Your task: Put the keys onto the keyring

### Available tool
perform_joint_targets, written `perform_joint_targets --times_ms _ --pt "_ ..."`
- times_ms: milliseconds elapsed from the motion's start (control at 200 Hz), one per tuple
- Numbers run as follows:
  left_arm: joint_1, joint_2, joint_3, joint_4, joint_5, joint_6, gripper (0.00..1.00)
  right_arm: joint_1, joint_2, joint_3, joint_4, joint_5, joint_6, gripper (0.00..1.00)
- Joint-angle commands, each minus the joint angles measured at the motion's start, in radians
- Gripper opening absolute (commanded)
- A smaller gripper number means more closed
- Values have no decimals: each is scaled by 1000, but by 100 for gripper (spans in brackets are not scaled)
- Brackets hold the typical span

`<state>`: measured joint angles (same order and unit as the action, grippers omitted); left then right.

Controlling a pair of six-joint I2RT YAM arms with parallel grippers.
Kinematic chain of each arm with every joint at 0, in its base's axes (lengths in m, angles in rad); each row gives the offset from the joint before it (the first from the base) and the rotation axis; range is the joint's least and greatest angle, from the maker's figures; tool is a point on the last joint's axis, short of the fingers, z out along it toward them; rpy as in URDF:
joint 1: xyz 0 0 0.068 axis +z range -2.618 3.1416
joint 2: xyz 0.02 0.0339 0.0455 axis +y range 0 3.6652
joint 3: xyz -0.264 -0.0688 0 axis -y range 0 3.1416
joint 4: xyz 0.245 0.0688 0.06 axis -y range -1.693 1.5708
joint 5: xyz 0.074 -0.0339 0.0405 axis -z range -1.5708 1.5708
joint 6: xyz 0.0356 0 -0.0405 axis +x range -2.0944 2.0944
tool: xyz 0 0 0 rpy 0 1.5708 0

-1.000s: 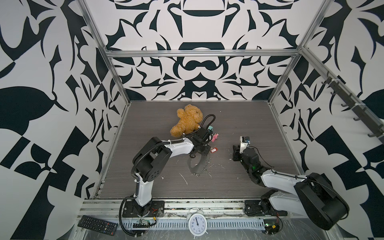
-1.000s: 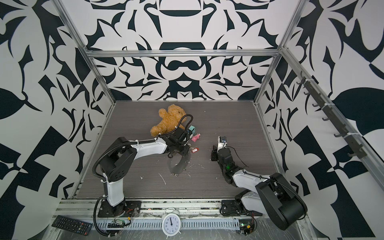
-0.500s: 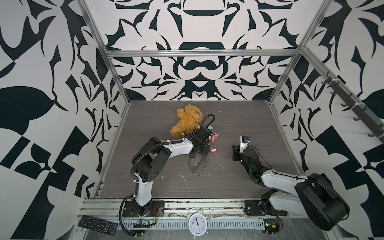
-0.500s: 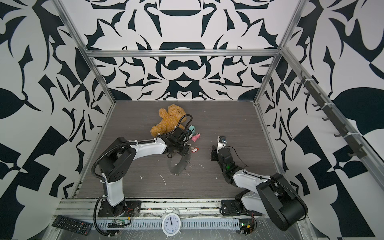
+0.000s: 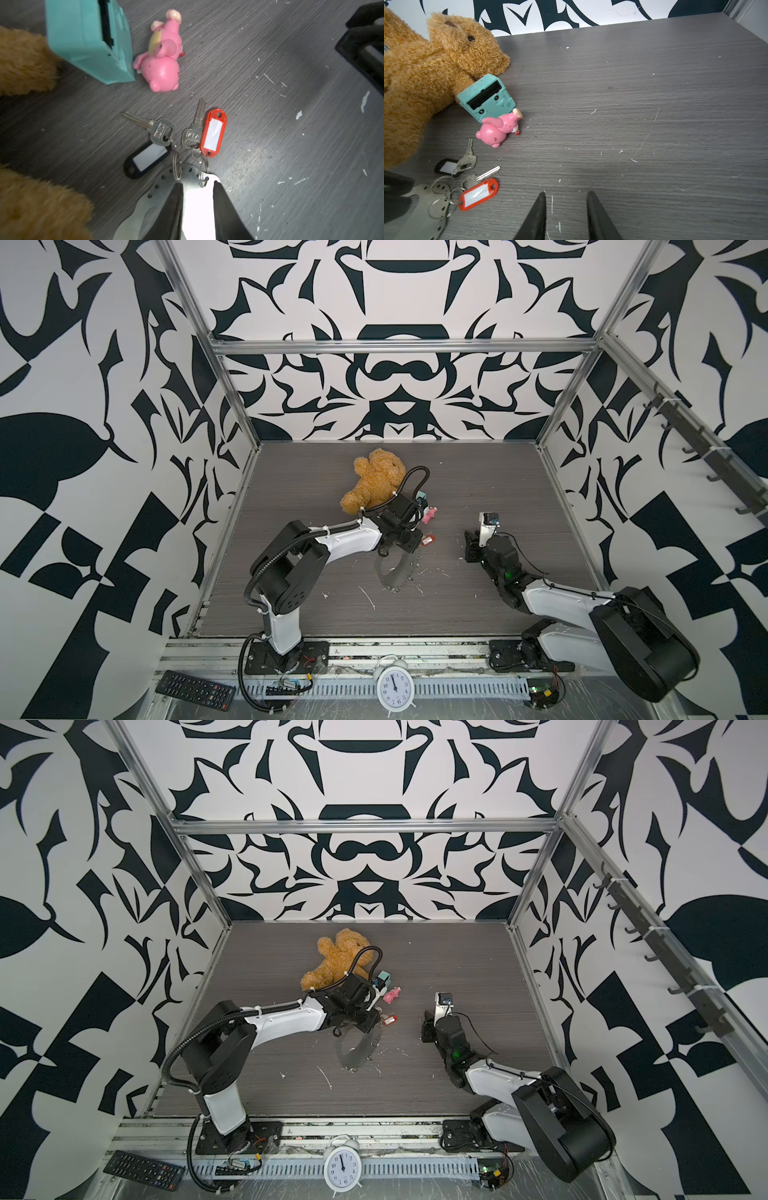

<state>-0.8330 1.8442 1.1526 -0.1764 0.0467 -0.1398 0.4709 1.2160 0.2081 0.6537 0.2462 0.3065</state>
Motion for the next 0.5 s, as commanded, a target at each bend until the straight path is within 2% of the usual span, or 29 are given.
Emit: perform_joint_targets --times_ms 0,280,495 --pt "-14 42 42 -52 22 7 29 -3 -14 4 24 -3 -14 35" --pt "-18 83 74 -84 6 18 29 -3 -11 7 20 -6 -16 35" --pt "-18 85 79 -95 -2 21 25 -3 -3 11 20 -13 -19 35"
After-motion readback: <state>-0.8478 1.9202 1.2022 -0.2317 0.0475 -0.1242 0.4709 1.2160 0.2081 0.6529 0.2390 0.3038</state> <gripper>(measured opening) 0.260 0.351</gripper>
